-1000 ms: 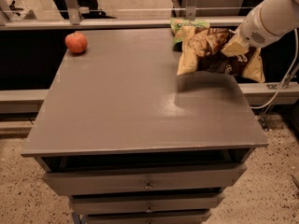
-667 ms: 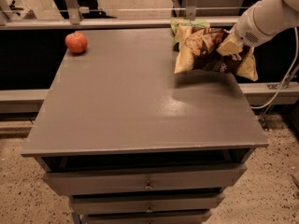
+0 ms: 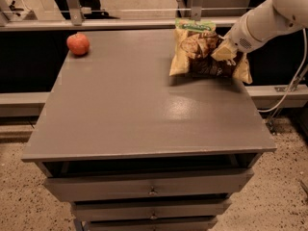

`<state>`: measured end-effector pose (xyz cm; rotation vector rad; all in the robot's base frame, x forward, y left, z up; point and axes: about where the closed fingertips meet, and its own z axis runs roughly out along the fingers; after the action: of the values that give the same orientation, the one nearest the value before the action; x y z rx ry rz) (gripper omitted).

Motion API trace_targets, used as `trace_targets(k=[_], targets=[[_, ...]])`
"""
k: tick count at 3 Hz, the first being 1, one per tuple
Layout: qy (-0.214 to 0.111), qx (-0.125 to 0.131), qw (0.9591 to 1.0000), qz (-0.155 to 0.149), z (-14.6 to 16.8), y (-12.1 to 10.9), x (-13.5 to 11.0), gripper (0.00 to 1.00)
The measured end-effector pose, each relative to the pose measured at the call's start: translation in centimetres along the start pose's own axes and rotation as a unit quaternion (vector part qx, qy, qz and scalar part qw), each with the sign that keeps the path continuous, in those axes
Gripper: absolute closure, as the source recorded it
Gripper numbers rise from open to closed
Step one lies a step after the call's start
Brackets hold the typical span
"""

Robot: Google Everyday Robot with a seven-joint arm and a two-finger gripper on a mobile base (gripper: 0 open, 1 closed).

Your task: Move brown chip bag near green rice chip bag

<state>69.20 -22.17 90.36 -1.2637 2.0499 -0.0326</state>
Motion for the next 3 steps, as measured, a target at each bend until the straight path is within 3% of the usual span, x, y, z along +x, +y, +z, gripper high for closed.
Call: trace_targets(k=[1, 3], targets=[[-0.012, -0.024, 0.9996, 0.006, 2.38, 1.01, -0.15, 0.51], [-0.013, -0.029, 0.9995, 0.006, 3.14, 0.80, 0.22, 0.05]])
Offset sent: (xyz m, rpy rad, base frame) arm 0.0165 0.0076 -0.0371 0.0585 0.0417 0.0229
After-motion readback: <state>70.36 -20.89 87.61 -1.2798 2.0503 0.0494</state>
